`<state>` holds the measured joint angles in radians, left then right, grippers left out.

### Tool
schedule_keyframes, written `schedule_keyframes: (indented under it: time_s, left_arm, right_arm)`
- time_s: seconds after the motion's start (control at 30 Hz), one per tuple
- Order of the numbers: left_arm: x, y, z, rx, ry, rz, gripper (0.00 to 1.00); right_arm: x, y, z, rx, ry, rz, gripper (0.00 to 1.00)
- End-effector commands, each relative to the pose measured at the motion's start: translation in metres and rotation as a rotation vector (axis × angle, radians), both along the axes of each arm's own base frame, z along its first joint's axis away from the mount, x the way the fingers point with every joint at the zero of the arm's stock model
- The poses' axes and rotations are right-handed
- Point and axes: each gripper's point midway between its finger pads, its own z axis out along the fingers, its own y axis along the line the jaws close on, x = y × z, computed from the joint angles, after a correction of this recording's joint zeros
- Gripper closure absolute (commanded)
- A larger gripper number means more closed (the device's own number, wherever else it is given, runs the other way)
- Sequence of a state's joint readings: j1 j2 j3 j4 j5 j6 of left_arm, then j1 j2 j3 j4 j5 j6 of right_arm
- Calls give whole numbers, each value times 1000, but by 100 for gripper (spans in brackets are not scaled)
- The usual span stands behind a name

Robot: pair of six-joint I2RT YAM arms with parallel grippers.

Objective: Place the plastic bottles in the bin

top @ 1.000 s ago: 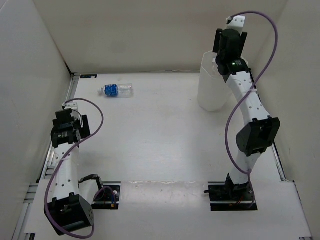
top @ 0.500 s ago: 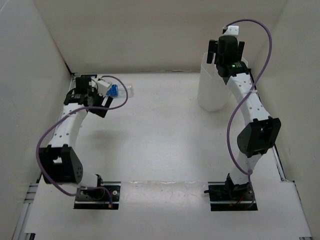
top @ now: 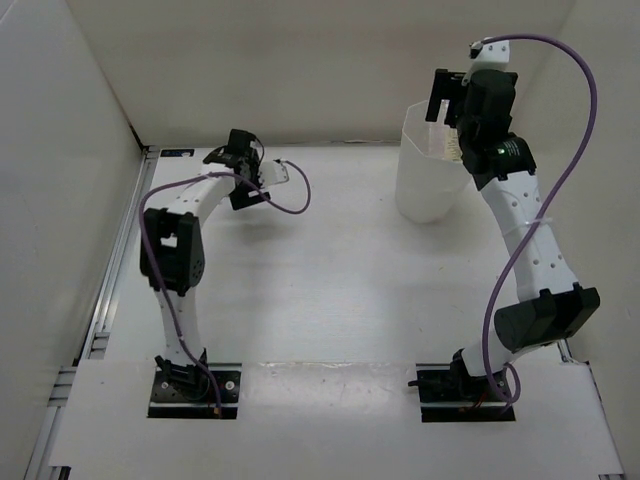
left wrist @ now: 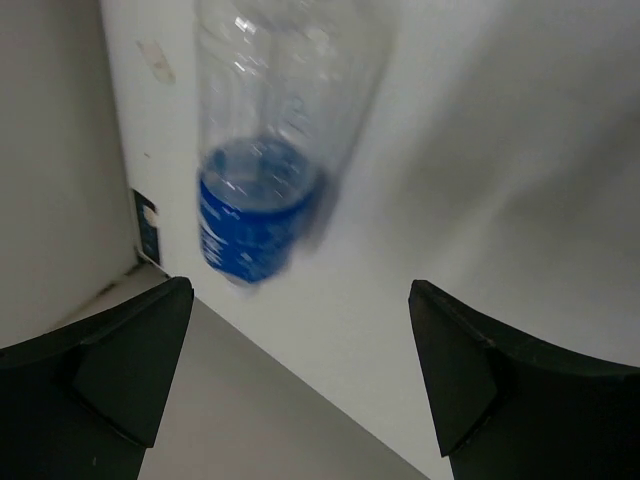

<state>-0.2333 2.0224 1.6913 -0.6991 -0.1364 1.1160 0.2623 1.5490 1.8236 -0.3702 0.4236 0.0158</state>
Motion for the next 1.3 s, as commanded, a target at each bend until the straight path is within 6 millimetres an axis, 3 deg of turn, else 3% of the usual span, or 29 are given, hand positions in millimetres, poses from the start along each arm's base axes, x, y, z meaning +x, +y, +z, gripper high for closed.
schedule_keyframes:
  time_s: [0.0,0.07,0.1,0.17,0.33,0.37,0.4,0.43,0.53,0.6,0.73,0.83,0.87,0.93,1.0,1.13,1.17,1.23,1.27]
  left_arm:
    - [53,7,29,111,-124,-44,0]
    - [65,7,18,172,-108,-102,0]
    - [64,8,14,194,-96,-130,0]
    - [53,6,-9,254,-28,-216,0]
    - [38,4,-27,279,52,-308,0]
    - [41,4,-32,279,58,-309,0]
    - [56,0,-19,275,13,-303,0]
    - [64,-2,-30,271,20,-296,0]
    - [92,-10,-28,253,-23,-287,0]
    - [94,-11,-38,278,-2,-323,0]
    - [78,-3,-72,325,118,-358,0]
    - [70,-1,-86,314,192,-342,24]
    - [69,-3,-89,301,204,-341,41]
    - [68,-3,-86,292,203,-325,59]
    - [72,-5,-83,262,180,-289,90]
    - [81,-17,-55,177,77,-204,90]
    - [92,-22,-25,137,-2,-173,90]
    - [99,-31,8,47,-82,-128,90]
    - [103,-36,31,-26,-139,-72,90]
  right_arm:
    - [-8,4,-3,-22,0,39,0]
    - [-14,6,-4,-29,1,63,0]
    - [-13,6,-13,-46,23,66,0]
    - [-20,3,-8,-72,12,70,0]
    - [-20,2,-9,-122,8,86,0]
    - [-19,2,-7,-129,-2,87,0]
    - [-16,3,-10,-131,7,88,0]
    - [-13,6,-11,-129,8,100,0]
    - [-11,11,-10,-125,6,129,0]
    - [-11,11,-10,-125,6,129,0]
    - [-10,8,-20,-166,29,125,0]
    - [-10,6,-29,-196,52,120,0]
    - [-10,6,-29,-196,52,120,0]
    - [-10,6,-29,-196,52,120,0]
    - [-10,6,-29,-196,52,120,0]
    - [-10,7,-25,-155,40,113,0]
    - [-11,7,-28,-145,49,111,0]
    - [-14,12,-27,-111,50,129,0]
    - [-21,13,-17,-104,27,146,0]
